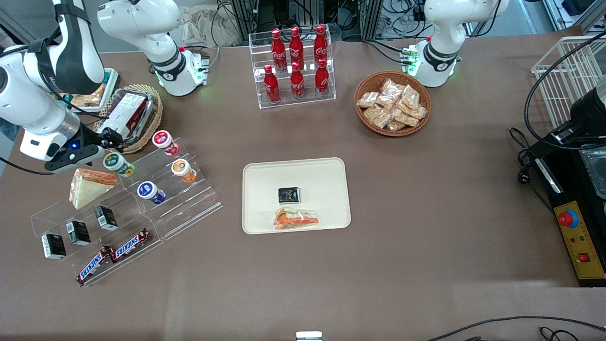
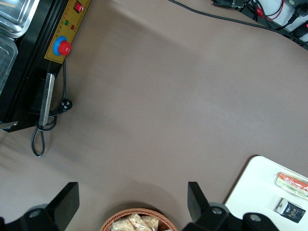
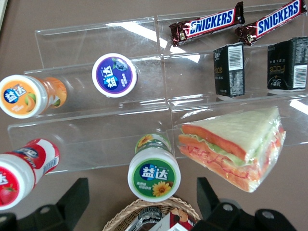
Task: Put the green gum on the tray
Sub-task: 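Lower the right gripper onto the green-label gum bottle and close it, then lift the green gum bottle out of the rack toward the cream tray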
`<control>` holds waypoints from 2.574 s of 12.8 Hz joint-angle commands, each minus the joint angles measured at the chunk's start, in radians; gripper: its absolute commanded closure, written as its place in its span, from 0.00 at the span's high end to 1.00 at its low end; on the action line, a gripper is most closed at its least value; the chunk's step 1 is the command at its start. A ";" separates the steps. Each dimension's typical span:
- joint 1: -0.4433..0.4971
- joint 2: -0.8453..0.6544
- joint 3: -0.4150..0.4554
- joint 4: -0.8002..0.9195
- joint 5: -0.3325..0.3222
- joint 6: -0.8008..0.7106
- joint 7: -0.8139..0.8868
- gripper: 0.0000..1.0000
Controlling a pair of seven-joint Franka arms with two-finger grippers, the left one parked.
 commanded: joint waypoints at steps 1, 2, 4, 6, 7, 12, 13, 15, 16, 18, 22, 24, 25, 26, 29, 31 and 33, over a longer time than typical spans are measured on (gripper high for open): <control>0.004 0.015 -0.004 -0.016 -0.023 0.034 -0.010 0.99; 0.004 0.023 -0.004 -0.016 -0.023 0.040 -0.010 0.99; 0.004 0.041 -0.004 -0.016 -0.035 0.063 -0.009 0.99; 0.004 0.061 -0.004 -0.016 -0.045 0.086 -0.010 0.99; 0.002 0.072 -0.004 -0.016 -0.045 0.095 -0.010 0.99; 0.002 0.093 -0.004 -0.049 -0.046 0.124 -0.015 0.99; 0.002 0.090 -0.004 -0.056 -0.046 0.124 -0.022 0.99; 0.002 0.089 -0.004 -0.057 -0.046 0.123 -0.029 0.99; 0.002 0.089 -0.004 -0.060 -0.046 0.124 -0.033 0.99; 0.001 0.090 -0.004 -0.063 -0.048 0.124 -0.039 0.99; -0.008 0.089 -0.018 -0.066 -0.051 0.124 -0.082 0.98; -0.007 0.089 -0.018 -0.066 -0.052 0.124 -0.094 0.87; -0.007 0.089 -0.018 -0.066 -0.052 0.124 -0.101 0.68; -0.007 0.089 -0.018 -0.065 -0.052 0.124 -0.099 0.53; -0.005 0.089 -0.018 -0.065 -0.051 0.123 -0.101 0.25; -0.005 0.087 -0.018 -0.065 -0.052 0.121 -0.099 0.23; -0.002 0.079 -0.016 -0.059 -0.051 0.109 -0.090 0.23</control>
